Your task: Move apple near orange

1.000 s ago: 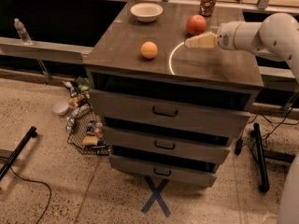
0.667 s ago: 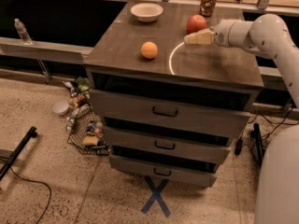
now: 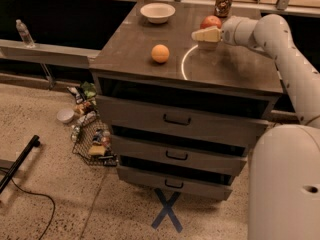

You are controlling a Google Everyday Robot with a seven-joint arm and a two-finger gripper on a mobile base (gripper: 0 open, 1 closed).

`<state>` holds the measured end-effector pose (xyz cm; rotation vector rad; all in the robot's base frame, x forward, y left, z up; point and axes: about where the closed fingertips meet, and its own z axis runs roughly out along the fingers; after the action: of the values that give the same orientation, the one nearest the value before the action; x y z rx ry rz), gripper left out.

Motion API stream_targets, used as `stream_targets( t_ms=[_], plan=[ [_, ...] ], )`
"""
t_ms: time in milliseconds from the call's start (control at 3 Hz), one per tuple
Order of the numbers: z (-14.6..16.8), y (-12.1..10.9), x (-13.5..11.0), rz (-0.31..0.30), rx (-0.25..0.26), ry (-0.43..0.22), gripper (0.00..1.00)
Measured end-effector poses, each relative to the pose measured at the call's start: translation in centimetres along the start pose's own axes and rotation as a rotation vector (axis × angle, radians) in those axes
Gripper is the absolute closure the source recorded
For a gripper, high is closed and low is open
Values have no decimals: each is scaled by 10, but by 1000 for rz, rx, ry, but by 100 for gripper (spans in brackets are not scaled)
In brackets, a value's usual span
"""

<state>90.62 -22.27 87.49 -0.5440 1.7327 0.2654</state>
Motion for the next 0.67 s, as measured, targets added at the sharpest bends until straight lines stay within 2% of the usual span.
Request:
stream_targets(
  t_ms=[333, 667],
  plan=[
    [21, -1, 9, 12, -1, 6, 0],
    [30, -1, 11, 9, -15, -3, 16]
  ],
)
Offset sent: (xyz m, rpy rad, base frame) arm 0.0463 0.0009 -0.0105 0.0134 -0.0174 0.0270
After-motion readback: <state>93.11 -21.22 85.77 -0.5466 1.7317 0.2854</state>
